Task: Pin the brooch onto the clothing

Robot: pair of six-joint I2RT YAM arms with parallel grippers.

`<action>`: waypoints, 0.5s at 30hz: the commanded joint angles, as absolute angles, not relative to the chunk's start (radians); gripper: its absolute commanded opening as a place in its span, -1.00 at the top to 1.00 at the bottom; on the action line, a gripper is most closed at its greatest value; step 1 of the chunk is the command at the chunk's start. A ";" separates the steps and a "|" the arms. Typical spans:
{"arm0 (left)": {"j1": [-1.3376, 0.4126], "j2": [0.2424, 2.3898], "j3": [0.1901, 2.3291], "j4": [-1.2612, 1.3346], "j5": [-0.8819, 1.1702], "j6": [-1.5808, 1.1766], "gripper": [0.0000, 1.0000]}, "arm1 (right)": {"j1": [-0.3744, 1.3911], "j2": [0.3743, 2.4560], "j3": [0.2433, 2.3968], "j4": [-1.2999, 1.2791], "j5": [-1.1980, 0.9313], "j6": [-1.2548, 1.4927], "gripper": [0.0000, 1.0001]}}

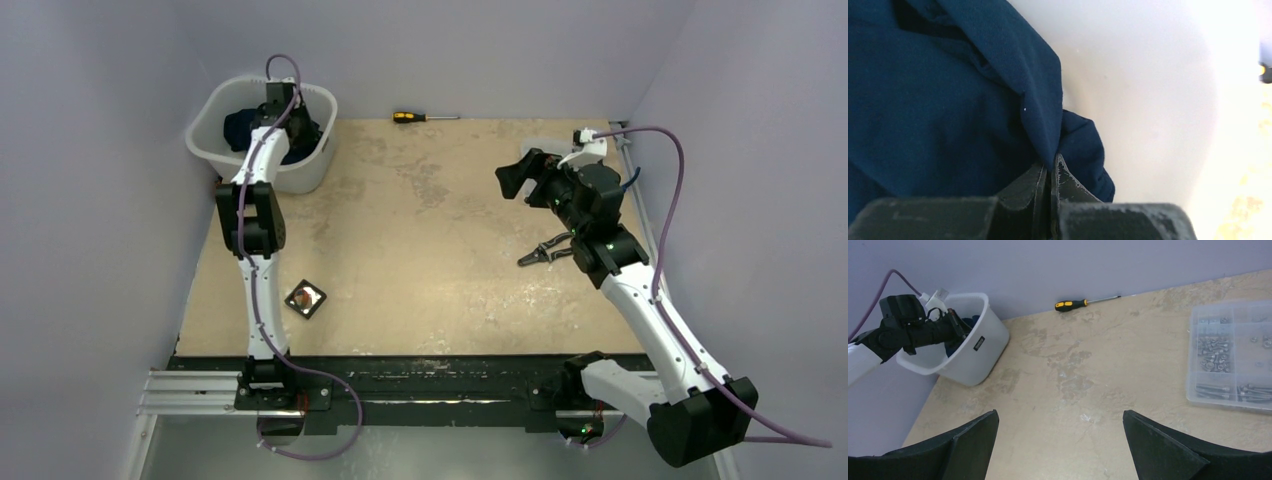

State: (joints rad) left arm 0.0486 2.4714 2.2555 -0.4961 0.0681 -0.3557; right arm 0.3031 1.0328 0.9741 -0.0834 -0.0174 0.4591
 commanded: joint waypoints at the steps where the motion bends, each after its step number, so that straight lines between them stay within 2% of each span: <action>1: 0.058 2.310 2.258 -0.446 0.085 -0.343 1.00 | 0.310 1.029 1.028 -0.078 -0.017 0.449 -0.98; 15: 0.058 2.189 2.269 -0.450 0.071 -0.342 1.00 | 0.309 1.018 1.049 -0.095 -0.031 0.460 -0.98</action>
State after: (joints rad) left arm 0.0494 2.2673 2.2463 -0.4805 0.0708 -0.3527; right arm 0.3031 1.0332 0.9901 -0.1017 -0.0196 0.4599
